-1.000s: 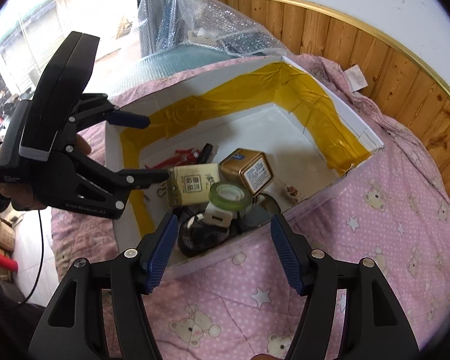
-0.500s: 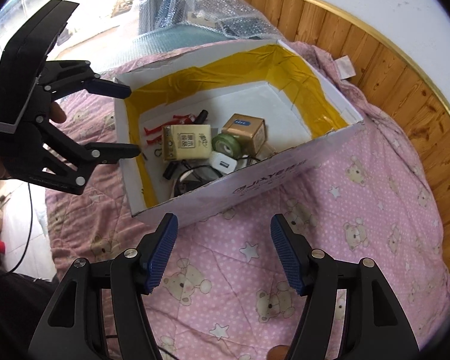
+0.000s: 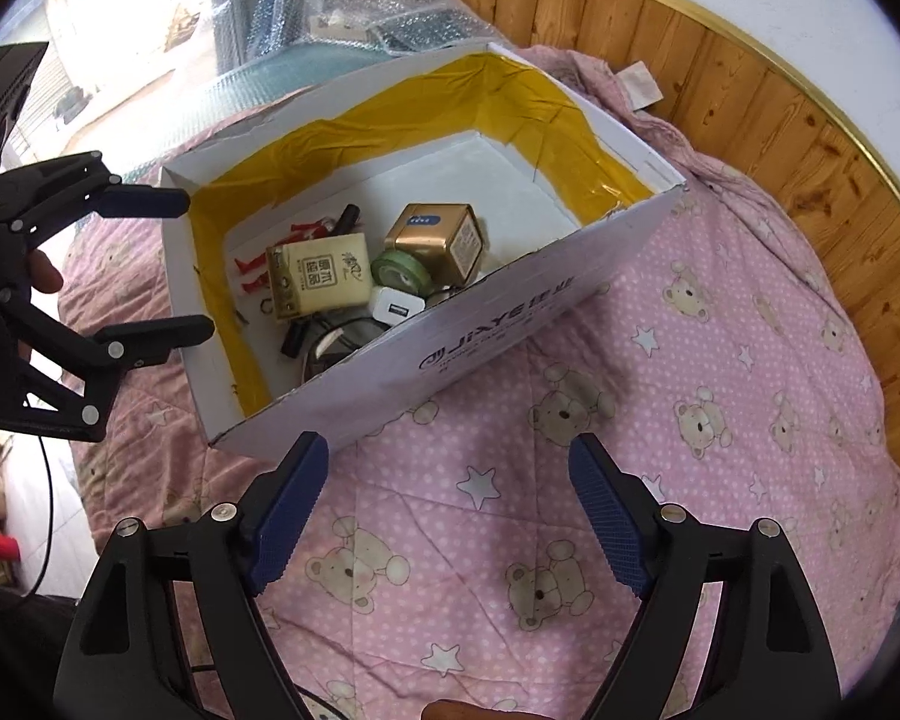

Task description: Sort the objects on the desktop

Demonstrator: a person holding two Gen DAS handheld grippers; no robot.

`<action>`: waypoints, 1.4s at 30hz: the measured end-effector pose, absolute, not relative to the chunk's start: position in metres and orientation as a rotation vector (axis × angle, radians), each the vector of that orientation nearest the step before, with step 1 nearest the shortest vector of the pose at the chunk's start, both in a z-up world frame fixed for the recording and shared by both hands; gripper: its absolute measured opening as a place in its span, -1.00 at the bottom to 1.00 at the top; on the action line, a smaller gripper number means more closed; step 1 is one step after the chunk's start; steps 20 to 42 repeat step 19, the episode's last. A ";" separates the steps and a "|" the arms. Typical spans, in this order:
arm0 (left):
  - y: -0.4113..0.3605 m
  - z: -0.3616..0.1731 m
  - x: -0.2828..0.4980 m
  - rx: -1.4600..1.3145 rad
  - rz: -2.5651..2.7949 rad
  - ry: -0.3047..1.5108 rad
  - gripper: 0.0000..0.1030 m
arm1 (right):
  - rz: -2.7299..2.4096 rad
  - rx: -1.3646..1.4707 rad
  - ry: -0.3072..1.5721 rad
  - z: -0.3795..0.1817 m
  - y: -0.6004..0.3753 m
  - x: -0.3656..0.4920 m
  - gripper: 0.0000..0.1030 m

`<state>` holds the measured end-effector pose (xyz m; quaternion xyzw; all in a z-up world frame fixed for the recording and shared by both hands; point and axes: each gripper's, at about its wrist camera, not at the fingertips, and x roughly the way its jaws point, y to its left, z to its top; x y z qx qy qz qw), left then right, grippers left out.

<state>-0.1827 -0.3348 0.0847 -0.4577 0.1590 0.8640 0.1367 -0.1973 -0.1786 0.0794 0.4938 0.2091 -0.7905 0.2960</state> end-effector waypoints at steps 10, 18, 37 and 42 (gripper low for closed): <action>-0.337 0.091 -0.175 -1.321 2.484 0.448 0.48 | -2.032 1.292 0.634 0.085 -0.193 -0.185 0.64; -0.339 0.094 -0.170 -1.315 2.476 0.419 0.49 | -1.997 1.289 0.671 0.086 -0.204 -0.179 0.64; -0.339 0.094 -0.170 -1.316 2.475 0.415 0.49 | -1.995 1.285 0.677 0.086 -0.205 -0.178 0.64; -0.339 0.094 -0.170 -1.316 2.475 0.415 0.49 | -1.995 1.285 0.677 0.086 -0.205 -0.178 0.64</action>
